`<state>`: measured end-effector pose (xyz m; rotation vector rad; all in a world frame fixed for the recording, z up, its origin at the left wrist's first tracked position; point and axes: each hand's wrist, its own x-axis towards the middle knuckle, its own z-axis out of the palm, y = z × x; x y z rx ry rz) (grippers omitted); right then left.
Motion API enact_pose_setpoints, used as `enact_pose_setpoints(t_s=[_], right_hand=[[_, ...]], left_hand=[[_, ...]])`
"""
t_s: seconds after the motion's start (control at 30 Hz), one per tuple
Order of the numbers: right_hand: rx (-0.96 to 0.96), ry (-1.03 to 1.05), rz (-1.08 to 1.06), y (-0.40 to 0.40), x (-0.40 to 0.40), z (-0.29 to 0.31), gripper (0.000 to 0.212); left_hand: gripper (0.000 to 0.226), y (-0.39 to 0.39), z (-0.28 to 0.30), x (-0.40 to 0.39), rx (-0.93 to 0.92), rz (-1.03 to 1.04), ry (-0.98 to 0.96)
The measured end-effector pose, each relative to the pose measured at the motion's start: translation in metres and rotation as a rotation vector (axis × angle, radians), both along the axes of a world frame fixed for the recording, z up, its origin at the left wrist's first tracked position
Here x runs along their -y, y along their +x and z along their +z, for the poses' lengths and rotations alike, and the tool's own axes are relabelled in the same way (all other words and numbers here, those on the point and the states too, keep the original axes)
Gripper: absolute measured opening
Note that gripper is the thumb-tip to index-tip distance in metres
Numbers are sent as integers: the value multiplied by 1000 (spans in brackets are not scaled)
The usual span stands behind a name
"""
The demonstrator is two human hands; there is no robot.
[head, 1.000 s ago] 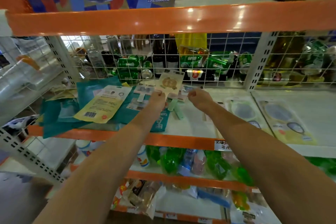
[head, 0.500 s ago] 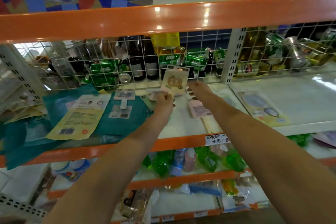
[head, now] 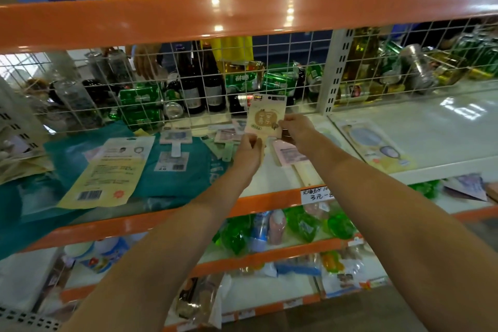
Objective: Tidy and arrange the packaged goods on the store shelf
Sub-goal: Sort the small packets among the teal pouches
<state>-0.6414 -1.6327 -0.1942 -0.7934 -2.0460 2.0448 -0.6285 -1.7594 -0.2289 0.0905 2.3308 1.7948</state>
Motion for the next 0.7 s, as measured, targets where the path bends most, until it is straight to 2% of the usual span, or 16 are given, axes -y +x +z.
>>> enact_pose_setpoints(t_s=[0.13, 0.27, 0.5, 0.6, 0.7], right_hand=[[-4, -30, -11, 1, -9, 3, 22], [-5, -26, -2, 0, -22, 5, 28], [-3, -10, -10, 0, -54, 5, 29], [21, 1, -2, 2, -66, 0, 18], [53, 36, 27, 5, -75, -11, 26]], left_hand=[[28, -1, 1, -2, -6, -45, -38], [26, -8, 0, -3, -48, -44, -114], [25, -21, 9, -3, -181, -30, -424], [24, -25, 8, -3, -230, -35, -543], [24, -26, 2, -1, -262, -55, -588]])
